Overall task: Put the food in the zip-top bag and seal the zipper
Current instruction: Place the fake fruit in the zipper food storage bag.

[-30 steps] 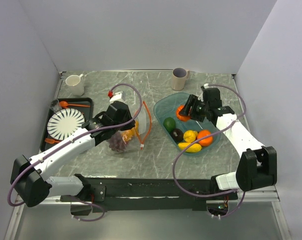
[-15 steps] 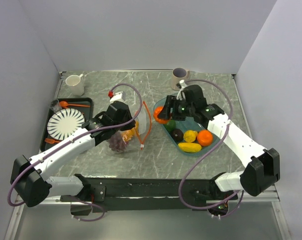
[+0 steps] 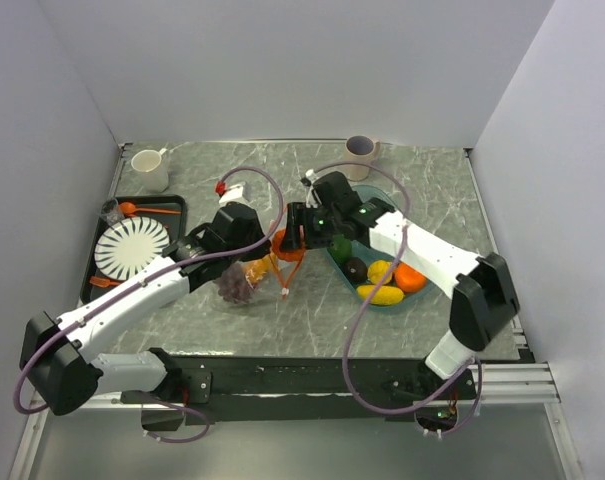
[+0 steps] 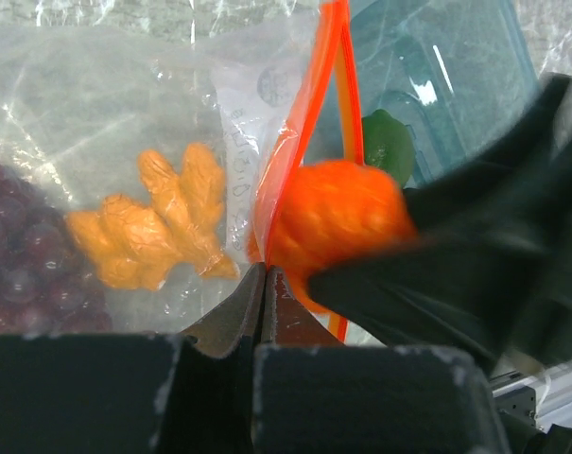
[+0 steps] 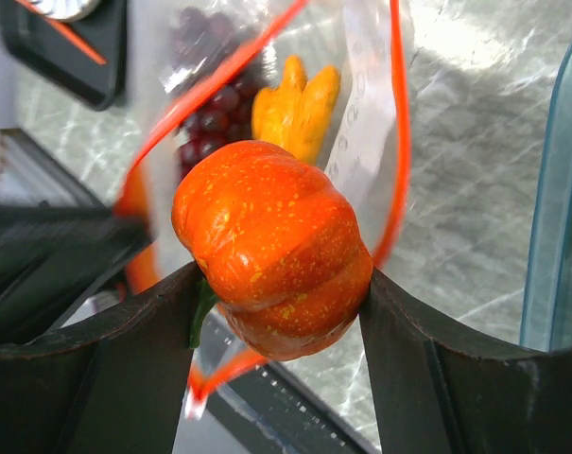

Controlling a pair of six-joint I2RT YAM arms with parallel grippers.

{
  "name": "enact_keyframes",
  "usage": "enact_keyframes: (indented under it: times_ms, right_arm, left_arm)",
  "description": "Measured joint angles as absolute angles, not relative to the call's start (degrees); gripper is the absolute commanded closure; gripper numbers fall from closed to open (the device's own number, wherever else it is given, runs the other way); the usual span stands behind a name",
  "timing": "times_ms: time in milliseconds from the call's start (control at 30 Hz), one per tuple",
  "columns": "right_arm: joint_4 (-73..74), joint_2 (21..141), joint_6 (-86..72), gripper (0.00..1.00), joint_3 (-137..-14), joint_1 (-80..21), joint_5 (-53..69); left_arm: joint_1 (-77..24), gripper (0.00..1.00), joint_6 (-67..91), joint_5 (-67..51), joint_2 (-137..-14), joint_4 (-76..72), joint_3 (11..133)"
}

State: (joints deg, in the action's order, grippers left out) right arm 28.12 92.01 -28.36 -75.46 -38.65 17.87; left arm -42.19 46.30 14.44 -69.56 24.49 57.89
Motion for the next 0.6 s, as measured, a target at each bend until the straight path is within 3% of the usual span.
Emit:
enact_keyframes:
  times_ms: [200,467,600]
  right_arm:
    - [29.8,96.6,-26.4,0.34,-79.7,-39.2,17.4]
    - [30.0,96.8,-24.3,0.04,-83.1,-40.4,21.1]
    - [29.7,95.0,-24.1,0.0,-82.8,-40.7,20.7]
  left_arm:
    - [-42.2,0.99,47.1,16.0,-65.6,24.5,57.2]
    - [-42.2,0.99,49.3,18.9,-61.3,23.0,53.4]
    - [-42.2,0.99,49.5,20.2,-61.3,23.0,53.3]
